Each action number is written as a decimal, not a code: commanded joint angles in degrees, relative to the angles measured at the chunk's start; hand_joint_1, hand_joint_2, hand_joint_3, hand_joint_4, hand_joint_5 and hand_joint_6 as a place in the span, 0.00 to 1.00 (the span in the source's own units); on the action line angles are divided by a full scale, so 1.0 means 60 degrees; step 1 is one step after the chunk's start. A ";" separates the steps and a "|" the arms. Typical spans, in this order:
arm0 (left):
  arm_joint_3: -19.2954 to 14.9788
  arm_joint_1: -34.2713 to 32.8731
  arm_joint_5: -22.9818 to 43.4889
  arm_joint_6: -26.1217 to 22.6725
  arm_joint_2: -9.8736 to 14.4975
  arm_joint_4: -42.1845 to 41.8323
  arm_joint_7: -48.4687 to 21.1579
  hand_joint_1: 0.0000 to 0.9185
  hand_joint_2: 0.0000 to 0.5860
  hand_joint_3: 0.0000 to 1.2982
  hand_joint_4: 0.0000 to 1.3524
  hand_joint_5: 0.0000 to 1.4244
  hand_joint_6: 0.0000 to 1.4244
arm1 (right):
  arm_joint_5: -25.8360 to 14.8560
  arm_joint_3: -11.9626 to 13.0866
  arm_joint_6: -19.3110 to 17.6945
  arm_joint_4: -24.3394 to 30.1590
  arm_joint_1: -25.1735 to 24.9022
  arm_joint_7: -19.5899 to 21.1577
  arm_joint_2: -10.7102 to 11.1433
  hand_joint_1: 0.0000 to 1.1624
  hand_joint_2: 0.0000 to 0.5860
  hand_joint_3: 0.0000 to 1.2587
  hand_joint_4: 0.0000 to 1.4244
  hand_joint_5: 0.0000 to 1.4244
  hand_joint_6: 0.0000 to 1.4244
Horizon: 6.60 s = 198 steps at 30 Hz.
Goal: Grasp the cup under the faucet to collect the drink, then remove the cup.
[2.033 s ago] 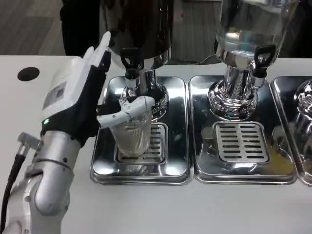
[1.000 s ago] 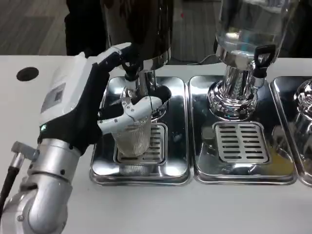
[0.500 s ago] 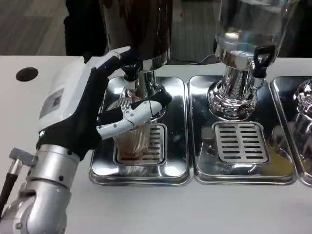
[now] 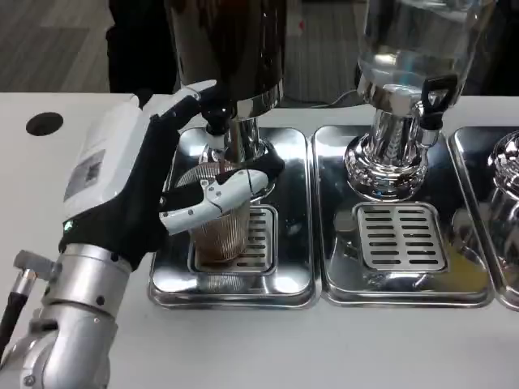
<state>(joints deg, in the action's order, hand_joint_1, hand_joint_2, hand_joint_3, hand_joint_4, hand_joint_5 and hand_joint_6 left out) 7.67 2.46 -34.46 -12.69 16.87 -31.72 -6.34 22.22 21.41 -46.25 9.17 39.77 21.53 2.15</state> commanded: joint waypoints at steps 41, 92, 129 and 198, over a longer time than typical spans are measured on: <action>-0.0341 0.0690 0.0175 0.0731 -0.0017 0.0209 0.0275 0.23 0.09 0.00 0.00 0.00 0.00 | 0.0009 -0.0015 -0.0139 0.0003 0.0018 -0.0116 -0.0035 0.54 1.00 0.27 0.18 0.15 0.04; -0.6565 0.5792 0.2367 0.7944 0.3842 0.4753 -0.0446 0.00 0.00 0.00 0.00 0.00 0.00 | -0.0363 -0.3436 0.1022 -0.2929 -0.3477 -0.1154 0.0410 0.83 0.28 0.08 0.07 0.09 0.18; -0.7958 0.7315 0.2912 0.8599 0.3258 0.4460 -0.0548 0.00 0.00 0.00 0.00 0.00 0.00 | -0.0611 -0.5057 0.0773 -0.7229 -0.7283 -0.1297 -0.0525 0.84 0.27 0.06 0.07 0.11 0.18; -0.8952 0.8415 0.3434 0.9618 0.2401 0.4917 -0.0561 0.00 0.00 0.00 0.00 0.00 0.00 | -0.0822 -0.5484 0.1047 -1.2543 -1.1638 -0.0806 -0.2149 0.84 0.27 0.07 0.08 0.13 0.18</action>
<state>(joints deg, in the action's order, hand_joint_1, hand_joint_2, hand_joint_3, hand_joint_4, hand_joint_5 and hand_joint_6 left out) -46.24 52.35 -13.84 44.65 31.54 -2.57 -9.04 17.96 -11.53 -40.98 -65.19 -26.80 16.15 -6.43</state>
